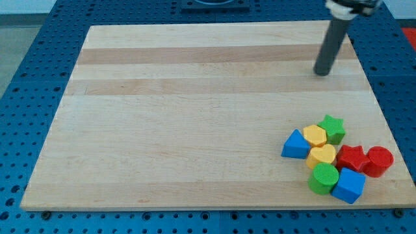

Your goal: Push the blue triangle to the right side slightly

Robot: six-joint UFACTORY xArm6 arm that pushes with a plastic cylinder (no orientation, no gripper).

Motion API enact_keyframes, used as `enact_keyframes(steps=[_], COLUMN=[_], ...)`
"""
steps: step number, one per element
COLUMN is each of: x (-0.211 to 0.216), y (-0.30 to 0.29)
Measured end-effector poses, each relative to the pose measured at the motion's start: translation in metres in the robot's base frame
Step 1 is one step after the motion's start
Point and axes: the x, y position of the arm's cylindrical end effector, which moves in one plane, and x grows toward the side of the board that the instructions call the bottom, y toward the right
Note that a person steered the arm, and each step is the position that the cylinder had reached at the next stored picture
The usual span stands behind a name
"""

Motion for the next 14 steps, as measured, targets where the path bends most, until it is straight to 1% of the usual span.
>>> enact_keyframes(steps=[1, 2, 3, 5, 6, 8, 12, 13, 14], x=[0.059, 0.093, 0.115, 0.12, 0.131, 0.171, 0.218, 0.215, 0.189], y=[-0.031, -0.031, -0.032, -0.079, -0.088, -0.088, -0.088, -0.089, -0.12])
